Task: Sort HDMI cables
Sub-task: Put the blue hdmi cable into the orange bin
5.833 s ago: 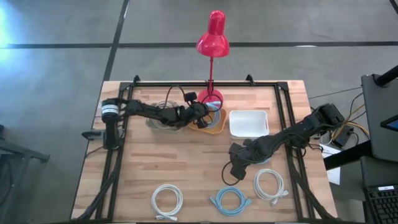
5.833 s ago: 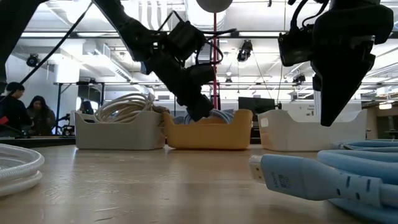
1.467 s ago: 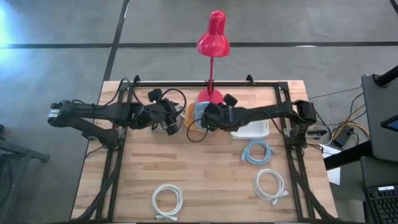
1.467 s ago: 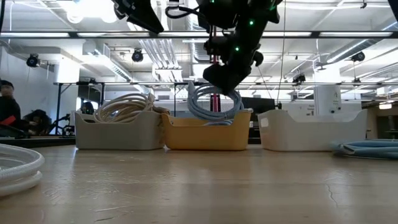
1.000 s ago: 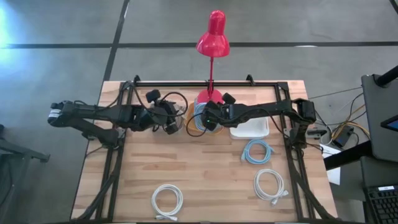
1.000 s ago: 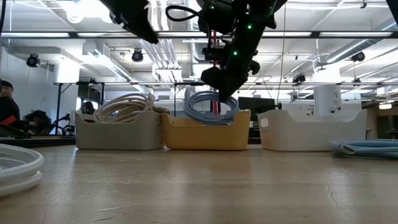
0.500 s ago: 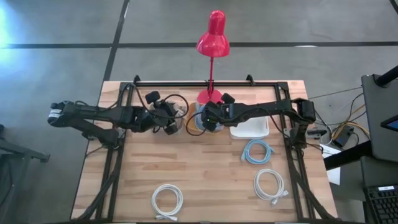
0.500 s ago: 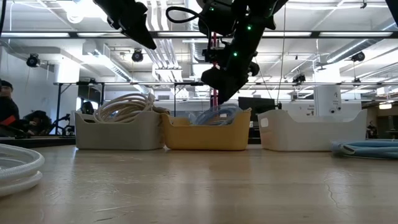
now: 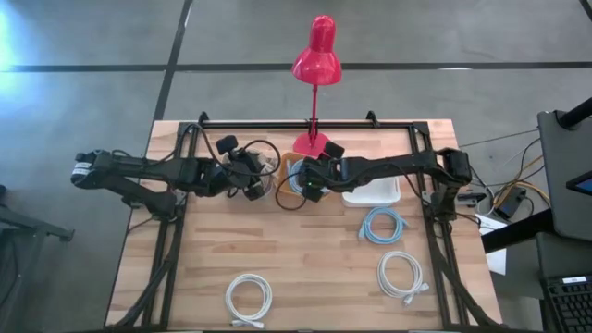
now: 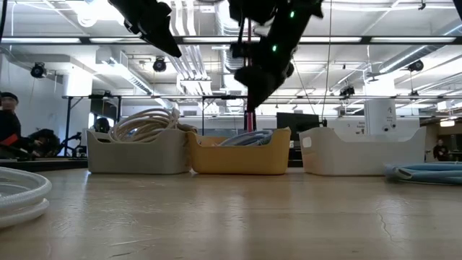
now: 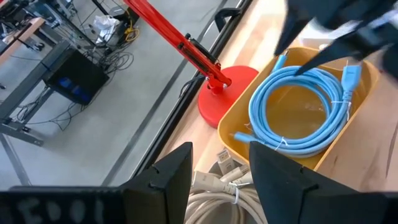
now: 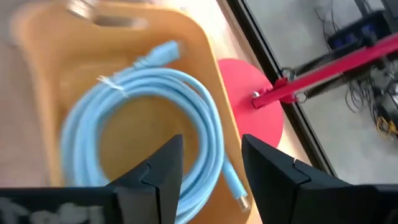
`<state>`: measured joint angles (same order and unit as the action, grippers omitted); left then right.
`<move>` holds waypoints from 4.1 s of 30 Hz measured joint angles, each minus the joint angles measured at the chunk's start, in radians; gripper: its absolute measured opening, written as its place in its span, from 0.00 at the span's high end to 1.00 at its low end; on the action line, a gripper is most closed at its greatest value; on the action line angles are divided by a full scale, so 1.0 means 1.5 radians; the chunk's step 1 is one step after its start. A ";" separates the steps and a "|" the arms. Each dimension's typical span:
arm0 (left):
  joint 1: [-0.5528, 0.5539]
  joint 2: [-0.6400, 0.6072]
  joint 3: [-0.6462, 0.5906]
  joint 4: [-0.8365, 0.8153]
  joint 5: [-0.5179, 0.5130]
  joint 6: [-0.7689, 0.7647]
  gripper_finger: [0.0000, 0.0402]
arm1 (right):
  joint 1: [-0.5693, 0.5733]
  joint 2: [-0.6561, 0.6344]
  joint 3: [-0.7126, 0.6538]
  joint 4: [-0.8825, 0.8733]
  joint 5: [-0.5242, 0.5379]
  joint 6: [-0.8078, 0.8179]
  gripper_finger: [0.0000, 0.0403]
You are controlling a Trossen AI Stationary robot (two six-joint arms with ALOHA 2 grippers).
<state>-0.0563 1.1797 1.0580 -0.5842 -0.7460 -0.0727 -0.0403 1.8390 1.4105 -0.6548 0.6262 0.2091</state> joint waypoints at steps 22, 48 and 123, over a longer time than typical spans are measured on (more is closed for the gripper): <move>0.000 0.000 0.000 0.001 0.000 -0.015 0.57 | 0.251 -0.091 -0.054 -0.378 -0.166 0.515 0.58; 0.000 0.000 0.000 0.001 0.000 -0.027 0.57 | 0.286 -0.114 -0.306 -0.218 -0.428 0.611 0.62; -0.064 0.000 -0.077 0.024 0.080 -0.111 0.57 | 0.038 -0.008 -0.071 0.184 -0.057 0.151 0.92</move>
<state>-0.1516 1.1791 0.9428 -0.5476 -0.6266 -0.2386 0.0169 1.8274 1.3034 -0.3781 0.5411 0.4350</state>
